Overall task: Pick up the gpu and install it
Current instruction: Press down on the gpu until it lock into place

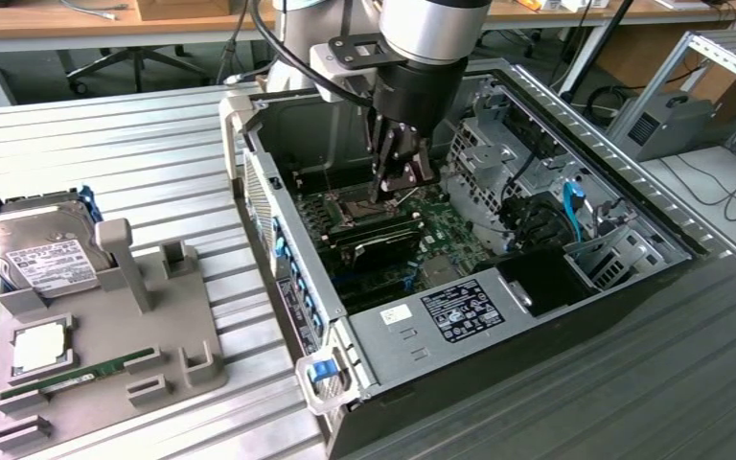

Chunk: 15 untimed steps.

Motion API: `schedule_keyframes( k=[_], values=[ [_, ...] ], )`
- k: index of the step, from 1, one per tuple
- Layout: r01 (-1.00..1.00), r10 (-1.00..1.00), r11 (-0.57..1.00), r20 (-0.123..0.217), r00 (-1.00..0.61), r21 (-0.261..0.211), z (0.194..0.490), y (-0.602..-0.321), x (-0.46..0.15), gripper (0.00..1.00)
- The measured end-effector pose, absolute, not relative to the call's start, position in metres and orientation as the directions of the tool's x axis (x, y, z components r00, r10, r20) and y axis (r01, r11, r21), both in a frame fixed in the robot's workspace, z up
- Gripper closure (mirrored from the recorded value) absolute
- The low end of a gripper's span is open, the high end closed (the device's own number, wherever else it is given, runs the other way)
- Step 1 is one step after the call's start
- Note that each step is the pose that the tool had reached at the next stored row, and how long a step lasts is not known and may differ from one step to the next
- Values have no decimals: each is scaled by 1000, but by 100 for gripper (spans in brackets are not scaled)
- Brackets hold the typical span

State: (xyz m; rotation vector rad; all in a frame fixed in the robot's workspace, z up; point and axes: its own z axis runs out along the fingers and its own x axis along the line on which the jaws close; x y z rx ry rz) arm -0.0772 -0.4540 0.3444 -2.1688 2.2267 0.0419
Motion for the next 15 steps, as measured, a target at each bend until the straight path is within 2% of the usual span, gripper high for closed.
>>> schedule_keyframes(
  k=[10, 15],
  values=[
    [-1000, -999, 26, -42, -26, -4, 344, -454, -77, 89],
    [-1000, -999, 26, -42, -26, -4, 334, -454, -77, 89]
  ],
)
